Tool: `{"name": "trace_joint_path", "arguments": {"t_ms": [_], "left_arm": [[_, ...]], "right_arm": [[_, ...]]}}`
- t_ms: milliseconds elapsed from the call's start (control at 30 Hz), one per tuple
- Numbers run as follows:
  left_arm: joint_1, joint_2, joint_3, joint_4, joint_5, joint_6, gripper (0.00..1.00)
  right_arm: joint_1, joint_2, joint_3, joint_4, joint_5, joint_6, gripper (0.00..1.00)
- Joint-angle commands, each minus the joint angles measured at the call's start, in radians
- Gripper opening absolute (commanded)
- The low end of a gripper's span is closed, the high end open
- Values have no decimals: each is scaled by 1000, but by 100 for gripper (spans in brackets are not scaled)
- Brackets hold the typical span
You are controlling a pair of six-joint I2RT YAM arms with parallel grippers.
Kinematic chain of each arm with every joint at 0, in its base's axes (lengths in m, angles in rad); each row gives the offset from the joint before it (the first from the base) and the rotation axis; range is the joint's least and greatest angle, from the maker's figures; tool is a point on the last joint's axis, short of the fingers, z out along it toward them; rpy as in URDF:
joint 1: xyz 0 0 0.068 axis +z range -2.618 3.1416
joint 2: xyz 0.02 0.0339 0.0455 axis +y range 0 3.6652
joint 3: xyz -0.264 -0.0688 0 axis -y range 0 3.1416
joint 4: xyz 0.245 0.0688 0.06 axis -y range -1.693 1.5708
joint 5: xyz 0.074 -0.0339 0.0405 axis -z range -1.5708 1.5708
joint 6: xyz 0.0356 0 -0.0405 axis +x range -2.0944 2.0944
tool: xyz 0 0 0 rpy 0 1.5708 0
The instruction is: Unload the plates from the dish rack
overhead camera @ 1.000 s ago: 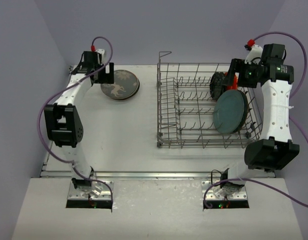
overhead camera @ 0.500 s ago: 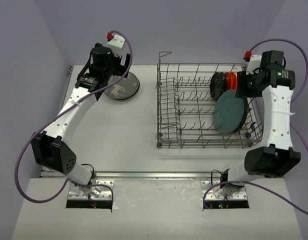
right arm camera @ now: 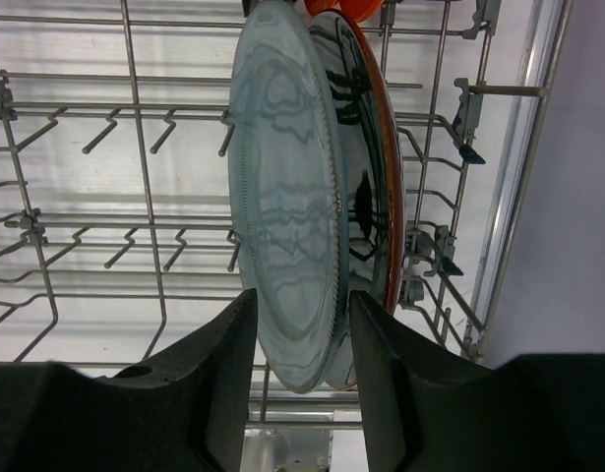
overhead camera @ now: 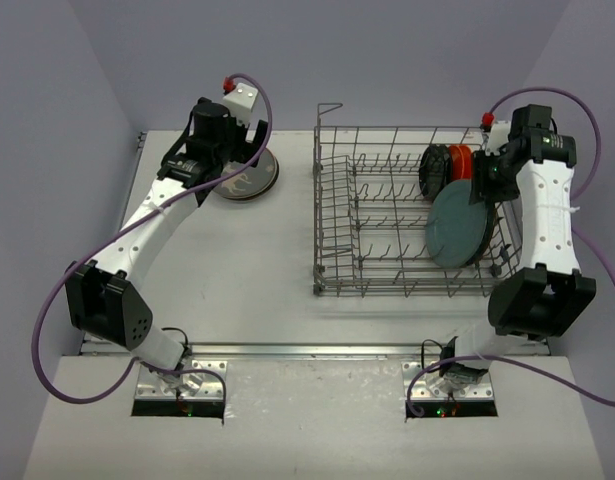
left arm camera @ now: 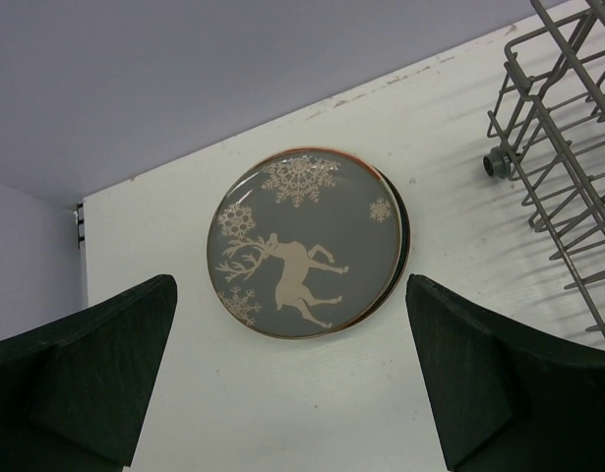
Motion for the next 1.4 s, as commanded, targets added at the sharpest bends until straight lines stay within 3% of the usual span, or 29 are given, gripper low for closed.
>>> {"name": "trace_joint_path", "arguments": {"t_ms": [0,200,333,400,467,500,733,1067,1167,1300,1367], "left_arm": [[-7,-45,-2,48,-9,4,100],[-6,-50,-19,49,-6,4,100],[-6,-48,-26,56,-7,3,100],[-6,-44,-25,57,-4,4,100],[-6,-41,-20,57,-1,2,100],[-6,-41,-18,57,3,1,100],[-6,-31,10,21,63,-20,100],[-8,-19,73,7,159,-41,100],[-6,-14,107,-24,267,-60,100],[-3,-37,127,-9,591,-99,100],[-1,-52,120,16,831,-126,100]], "right_arm": [[4,39,-39,32,8,9,42],[3,52,-85,60,1,-3,40],[3,49,-132,72,-23,-4,33],[4,50,-153,70,-44,5,24],[4,51,-142,55,-79,14,4],[5,50,-131,44,-88,17,1],[12,-25,14,5,-227,45,0],[10,-180,161,126,-320,29,0],[10,-236,149,189,-383,27,0],[10,-332,75,319,-584,47,0],[10,-368,32,407,-698,77,0]]}}
